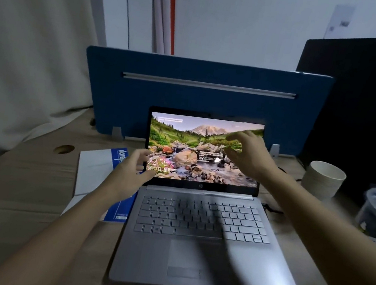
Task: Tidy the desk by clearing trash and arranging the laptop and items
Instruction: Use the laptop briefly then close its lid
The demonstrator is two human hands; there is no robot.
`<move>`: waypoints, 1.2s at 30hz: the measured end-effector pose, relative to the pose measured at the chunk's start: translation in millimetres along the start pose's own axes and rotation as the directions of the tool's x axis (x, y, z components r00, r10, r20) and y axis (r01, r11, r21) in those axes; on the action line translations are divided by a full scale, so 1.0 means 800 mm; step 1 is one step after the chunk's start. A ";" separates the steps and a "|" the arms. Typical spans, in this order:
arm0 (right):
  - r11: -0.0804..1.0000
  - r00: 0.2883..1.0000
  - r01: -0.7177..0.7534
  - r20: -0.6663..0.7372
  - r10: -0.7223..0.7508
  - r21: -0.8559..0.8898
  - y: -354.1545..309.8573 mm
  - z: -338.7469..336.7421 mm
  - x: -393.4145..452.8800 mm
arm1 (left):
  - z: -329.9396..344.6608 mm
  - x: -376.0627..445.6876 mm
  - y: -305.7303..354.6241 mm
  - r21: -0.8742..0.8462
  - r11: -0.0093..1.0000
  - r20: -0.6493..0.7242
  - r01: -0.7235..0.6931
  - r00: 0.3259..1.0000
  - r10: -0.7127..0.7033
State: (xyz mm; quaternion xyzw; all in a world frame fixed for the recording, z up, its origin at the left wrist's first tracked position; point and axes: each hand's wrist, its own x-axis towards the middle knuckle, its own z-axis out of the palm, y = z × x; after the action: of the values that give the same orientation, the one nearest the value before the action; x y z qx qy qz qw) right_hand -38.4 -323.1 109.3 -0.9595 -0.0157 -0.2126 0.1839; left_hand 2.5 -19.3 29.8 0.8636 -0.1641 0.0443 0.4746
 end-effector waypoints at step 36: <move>0.996 0.985 0.066 -0.164 -0.057 0.051 -0.031 -0.055 0.036 | -0.041 0.004 0.005 -0.054 0.995 -0.042 0.083 0.995 -0.085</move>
State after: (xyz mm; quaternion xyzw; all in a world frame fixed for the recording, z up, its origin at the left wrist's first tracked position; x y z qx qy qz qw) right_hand -32.1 -317.5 166.8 -0.9324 -0.0365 -0.2953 0.2050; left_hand 6.8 4.9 51.8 0.8558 -0.1182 0.0389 0.5020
